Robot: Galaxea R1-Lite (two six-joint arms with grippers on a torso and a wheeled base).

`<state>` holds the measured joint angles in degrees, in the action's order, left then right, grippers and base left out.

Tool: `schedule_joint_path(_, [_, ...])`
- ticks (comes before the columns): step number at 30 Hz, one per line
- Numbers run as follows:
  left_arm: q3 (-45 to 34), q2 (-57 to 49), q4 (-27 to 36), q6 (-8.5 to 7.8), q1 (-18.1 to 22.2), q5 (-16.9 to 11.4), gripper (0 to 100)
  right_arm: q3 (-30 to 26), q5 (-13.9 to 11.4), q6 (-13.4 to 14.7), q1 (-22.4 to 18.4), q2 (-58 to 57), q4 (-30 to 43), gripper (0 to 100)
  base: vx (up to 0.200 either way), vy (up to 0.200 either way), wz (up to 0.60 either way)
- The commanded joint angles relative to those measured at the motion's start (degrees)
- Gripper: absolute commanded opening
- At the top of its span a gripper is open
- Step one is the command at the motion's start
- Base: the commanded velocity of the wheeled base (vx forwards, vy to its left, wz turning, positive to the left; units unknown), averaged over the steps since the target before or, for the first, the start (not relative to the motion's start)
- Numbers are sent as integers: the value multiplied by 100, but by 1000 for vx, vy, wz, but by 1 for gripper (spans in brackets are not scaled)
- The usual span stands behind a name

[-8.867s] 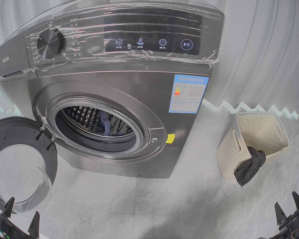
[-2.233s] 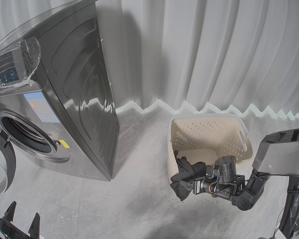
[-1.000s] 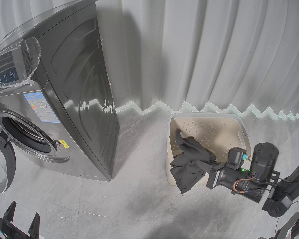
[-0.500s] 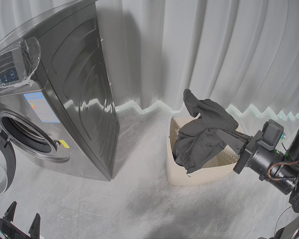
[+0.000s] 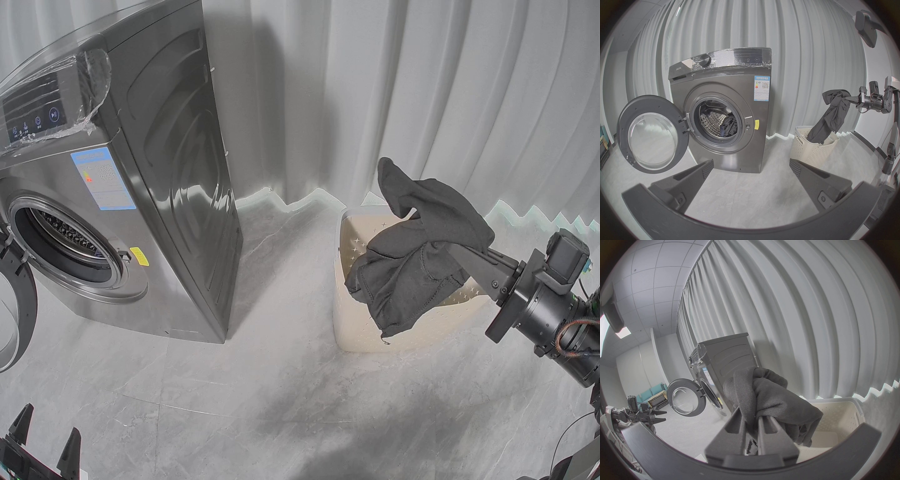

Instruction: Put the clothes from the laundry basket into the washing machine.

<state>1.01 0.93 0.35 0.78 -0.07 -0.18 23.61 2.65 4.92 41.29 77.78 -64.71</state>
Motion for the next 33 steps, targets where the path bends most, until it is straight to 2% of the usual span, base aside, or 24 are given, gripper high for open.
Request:
schedule_joint_path(1, [-84,-66,0,10,-1,1,100,-23,-10,0,2,-26,-24,0,0,0,0])
schedule_joint_path(6, [-84,-66,9,19,-10,1,100,-59,-221,-150,11,-43,-77,0,0,120,0])
schedule_joint_path(25, [-84,-66,9,10,-10,1,100,-85,-256,-176,11,-52,-68,0,0,200,0])
schedule_joint_path(33, [-84,-66,9,19,-10,1,100,-85,-361,-238,11,-43,-68,0,0,200,0])
